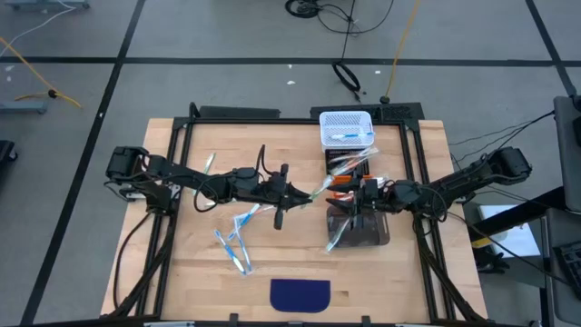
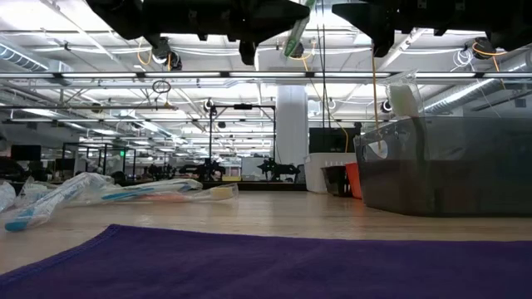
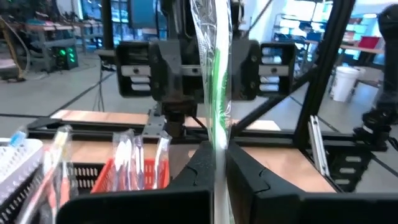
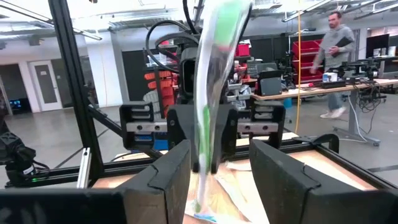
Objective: Pick & Place Toothbrushes
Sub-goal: Put the green toothbrush into the transparent black bin
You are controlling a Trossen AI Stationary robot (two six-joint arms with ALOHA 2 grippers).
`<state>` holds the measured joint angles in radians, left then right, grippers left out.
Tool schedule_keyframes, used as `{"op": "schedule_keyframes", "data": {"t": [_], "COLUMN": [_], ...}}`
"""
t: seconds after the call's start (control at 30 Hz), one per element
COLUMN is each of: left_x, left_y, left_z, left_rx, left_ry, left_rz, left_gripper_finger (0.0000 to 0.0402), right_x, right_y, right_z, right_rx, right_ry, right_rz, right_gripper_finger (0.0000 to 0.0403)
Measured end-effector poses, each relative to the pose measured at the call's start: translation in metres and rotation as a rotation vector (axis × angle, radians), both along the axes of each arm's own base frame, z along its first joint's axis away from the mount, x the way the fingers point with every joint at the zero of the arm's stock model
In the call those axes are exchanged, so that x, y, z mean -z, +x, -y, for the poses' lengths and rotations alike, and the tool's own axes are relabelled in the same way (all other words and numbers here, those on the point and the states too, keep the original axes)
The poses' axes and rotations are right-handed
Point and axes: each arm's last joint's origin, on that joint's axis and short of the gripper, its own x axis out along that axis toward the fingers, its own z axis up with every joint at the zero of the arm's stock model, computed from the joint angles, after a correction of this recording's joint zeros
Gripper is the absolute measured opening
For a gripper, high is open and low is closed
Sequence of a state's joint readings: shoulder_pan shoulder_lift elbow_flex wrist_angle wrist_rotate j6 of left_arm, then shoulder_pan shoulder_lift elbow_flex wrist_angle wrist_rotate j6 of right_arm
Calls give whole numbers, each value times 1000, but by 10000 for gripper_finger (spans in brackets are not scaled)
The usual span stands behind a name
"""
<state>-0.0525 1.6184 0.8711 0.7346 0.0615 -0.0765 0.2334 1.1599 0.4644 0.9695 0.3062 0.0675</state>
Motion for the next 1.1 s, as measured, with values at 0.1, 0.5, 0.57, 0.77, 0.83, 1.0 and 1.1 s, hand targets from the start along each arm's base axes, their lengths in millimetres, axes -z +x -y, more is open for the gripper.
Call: {"op": "schedule_keyframes", "data": {"t": [0.1, 0.5, 0.57, 0.77, 0.83, 1.0, 1.1], "left_x": [0, -2, -3, 0, 5, 15, 17], "left_y": [0, 0, 0, 2, 6, 30, 40], "left_z": [-1, -1, -1, -3, -3, 0, -1], "left_rx": [-30, -37, -37, -83, -83, -58, -59], "left_ry": [2, 11, 17, 15, 9, -3, -6], "left_rz": [-1, 21, 32, 36, 28, 27, 19], "left_gripper_finger": [17, 14, 7, 15, 12, 12, 20], "right_x": [0, 0, 0, -1, -1, -1, 1], "right_y": [0, 0, 0, 0, 0, 0, 0], "right_z": [1, 1, 1, 1, 1, 1, 1], "right_rx": [4, 5, 5, 4, 4, 4, 3], "right_ry": [3, 3, 3, 4, 4, 3, 12], "right_rz": [1, 1, 1, 6, 7, 6, -4], "right_gripper_finger": [155, 155, 155, 155, 155, 155, 155]}}
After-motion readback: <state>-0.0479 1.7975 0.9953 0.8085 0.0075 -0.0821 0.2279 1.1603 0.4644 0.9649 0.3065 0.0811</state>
